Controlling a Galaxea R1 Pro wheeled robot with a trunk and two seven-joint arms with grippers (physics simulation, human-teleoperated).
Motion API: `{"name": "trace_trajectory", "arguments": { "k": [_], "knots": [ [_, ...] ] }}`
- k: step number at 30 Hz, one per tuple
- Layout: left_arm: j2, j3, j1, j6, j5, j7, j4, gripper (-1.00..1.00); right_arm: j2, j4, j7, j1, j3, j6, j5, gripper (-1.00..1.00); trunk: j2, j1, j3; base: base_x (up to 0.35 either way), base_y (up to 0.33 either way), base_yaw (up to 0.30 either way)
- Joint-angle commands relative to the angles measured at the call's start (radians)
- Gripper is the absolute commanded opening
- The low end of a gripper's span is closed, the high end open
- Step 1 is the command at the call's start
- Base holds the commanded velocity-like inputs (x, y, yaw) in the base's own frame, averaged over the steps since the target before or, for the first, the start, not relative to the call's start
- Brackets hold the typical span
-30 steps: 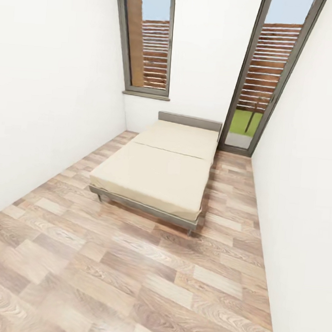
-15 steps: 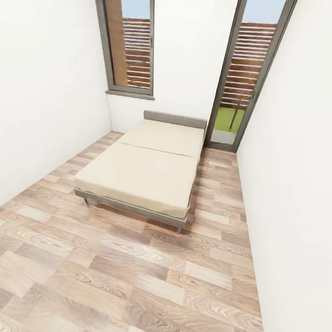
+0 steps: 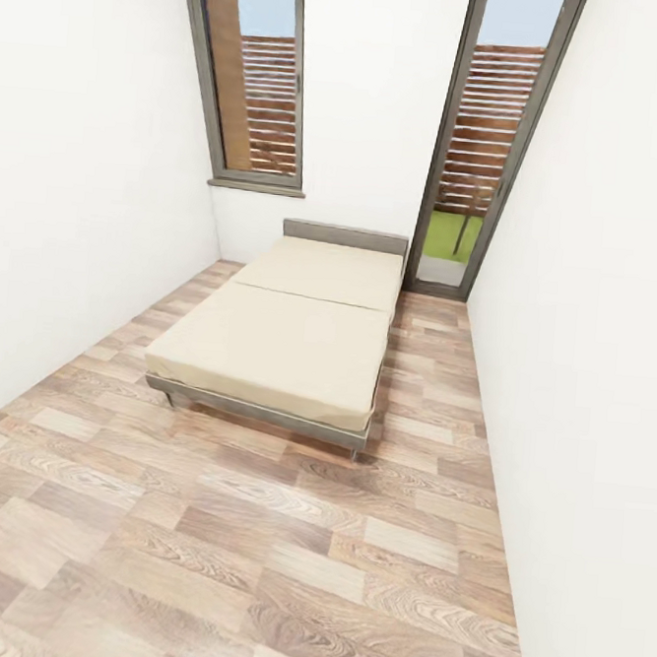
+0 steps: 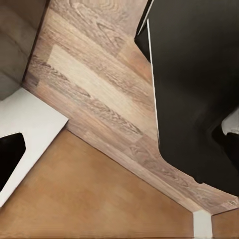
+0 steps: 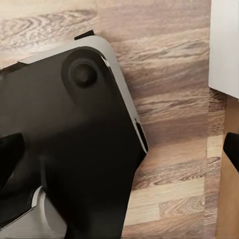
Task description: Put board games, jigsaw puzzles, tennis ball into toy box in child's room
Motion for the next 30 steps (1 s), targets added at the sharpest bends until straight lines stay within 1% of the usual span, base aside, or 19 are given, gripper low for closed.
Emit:
{"name": "trace_trajectory", "arguments": {
  "k": [1, 3, 9, 23, 30],
  "knots": [
    [0.001, -0.009, 0.001, 0.002, 0.008, 0.008, -0.005, 1.00, 0.000, -0.001, -0.003, 0.000, 0.008, -0.002, -0.008, 1.00, -0.002, 0.001, -0.002, 0.000, 0.000, -0.008],
    [0.004, -0.008, 0.011, 0.000, 0.007, 0.008, -0.005, 1.00, 0.013, -0.001, -0.003, 0.000, 0.008, -0.002, -0.008, 1.00, -0.002, 0.001, -0.002, 0.000, 0.000, -0.006],
    [0.006, -0.007, 0.017, -0.002, 0.007, 0.008, -0.005, 1.00, 0.025, -0.001, -0.003, 0.000, 0.007, -0.002, -0.008, 1.00, -0.002, 0.001, -0.002, 0.000, 0.000, -0.004],
    [0.008, -0.007, 0.019, -0.003, 0.006, 0.008, -0.005, 1.00, 0.024, -0.001, -0.004, 0.000, 0.005, -0.002, -0.008, 1.00, -0.002, 0.001, -0.002, 0.000, 0.000, -0.001],
    [0.008, -0.006, 0.020, -0.003, 0.006, 0.008, -0.005, 1.00, 0.029, -0.001, -0.004, 0.000, 0.007, -0.002, -0.008, 1.00, -0.002, 0.001, -0.002, 0.000, 0.000, 0.000]
  ]
}}
